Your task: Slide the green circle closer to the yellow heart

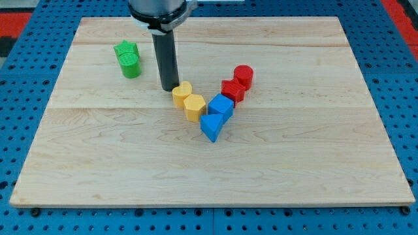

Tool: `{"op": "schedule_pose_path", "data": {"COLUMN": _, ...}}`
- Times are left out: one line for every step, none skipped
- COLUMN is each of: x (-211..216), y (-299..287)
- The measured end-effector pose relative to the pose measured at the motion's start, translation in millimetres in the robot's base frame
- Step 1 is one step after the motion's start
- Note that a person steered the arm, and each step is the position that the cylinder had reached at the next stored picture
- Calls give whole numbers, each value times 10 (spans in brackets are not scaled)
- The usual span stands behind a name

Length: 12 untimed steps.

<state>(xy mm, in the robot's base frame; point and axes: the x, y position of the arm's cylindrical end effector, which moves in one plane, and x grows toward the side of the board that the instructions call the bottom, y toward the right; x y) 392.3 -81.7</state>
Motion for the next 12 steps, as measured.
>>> {"op": "schedule_pose_path", "data": {"x": -5, "y": -342}}
{"op": "schedule_pose_path", "data": {"x": -21, "y": -706}}
{"op": "schedule_pose_path", "data": {"x": -241, "y": -863}}
{"op": "schedule_pose_path", "data": {"x": -405, "y": -862}}
{"op": "schedule_pose_path", "data": {"x": -418, "y": -896}}
{"op": "schedule_pose_path", "data": {"x": -566, "y": -988}}
{"op": "schedule_pose_path", "data": {"x": -646, "y": -759}}
{"op": "schedule_pose_path", "data": {"x": -646, "y": -469}}
{"op": "schedule_pose_path", "data": {"x": -828, "y": -640}}
{"op": "schedule_pose_path", "data": {"x": -1141, "y": -632}}
{"op": "schedule_pose_path", "data": {"x": -1198, "y": -361}}
{"op": "schedule_pose_path", "data": {"x": -1176, "y": -188}}
